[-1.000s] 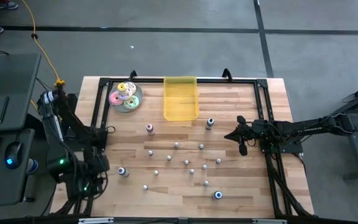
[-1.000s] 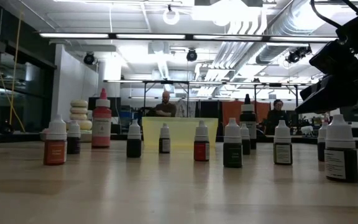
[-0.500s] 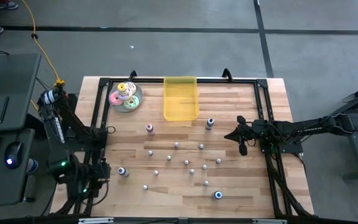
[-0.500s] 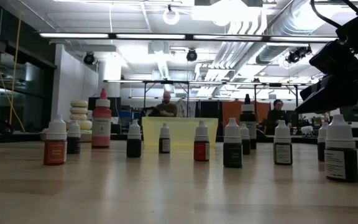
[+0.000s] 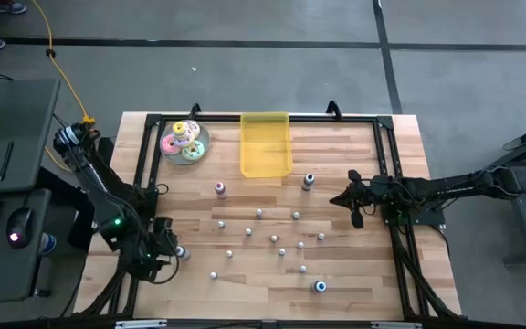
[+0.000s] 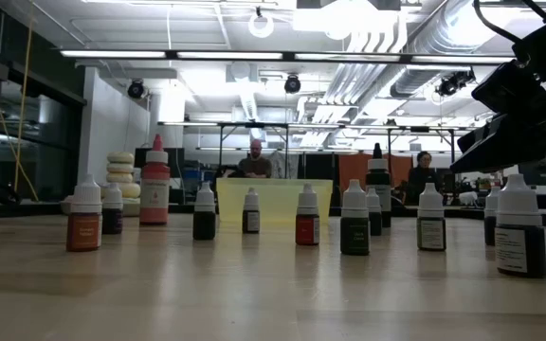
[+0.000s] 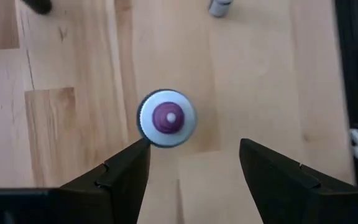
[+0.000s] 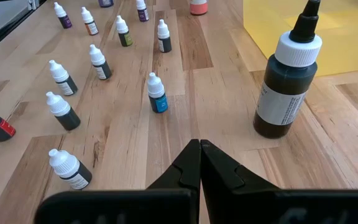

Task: Pick & Place food coloring
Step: Put the large purple food coloring bottle into the yellow bin

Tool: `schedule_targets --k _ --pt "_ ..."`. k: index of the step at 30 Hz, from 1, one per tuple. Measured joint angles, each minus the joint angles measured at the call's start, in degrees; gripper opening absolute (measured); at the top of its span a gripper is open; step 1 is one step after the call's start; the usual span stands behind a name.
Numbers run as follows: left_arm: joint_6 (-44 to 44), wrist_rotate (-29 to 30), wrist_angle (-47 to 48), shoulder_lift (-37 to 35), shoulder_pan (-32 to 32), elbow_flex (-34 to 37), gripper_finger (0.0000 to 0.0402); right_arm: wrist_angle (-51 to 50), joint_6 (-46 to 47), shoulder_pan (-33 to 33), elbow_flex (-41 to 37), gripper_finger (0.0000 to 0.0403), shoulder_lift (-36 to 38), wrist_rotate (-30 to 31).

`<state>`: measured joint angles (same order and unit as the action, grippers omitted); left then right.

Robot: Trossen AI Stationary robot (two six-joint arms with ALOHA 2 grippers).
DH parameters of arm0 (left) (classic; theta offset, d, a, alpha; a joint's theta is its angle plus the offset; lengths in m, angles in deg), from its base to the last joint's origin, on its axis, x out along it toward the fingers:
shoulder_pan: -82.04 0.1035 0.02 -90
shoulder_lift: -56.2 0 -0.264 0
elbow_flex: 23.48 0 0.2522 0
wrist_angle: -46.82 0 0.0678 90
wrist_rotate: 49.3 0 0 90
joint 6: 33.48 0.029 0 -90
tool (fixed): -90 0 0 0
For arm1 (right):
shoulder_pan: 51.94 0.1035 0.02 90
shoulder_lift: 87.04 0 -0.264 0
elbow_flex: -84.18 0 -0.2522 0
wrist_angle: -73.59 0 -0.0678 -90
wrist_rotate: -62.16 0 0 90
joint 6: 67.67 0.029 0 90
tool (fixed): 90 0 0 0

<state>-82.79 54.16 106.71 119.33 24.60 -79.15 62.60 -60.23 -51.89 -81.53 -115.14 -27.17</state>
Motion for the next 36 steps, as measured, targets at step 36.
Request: schedule_targets --k 36 --pt "-1.14 6.62 -2.75 -0.09 1.30 1.68 0.0177 0.01 0.00 0.00 -0.02 0.0000 -0.02 0.00"
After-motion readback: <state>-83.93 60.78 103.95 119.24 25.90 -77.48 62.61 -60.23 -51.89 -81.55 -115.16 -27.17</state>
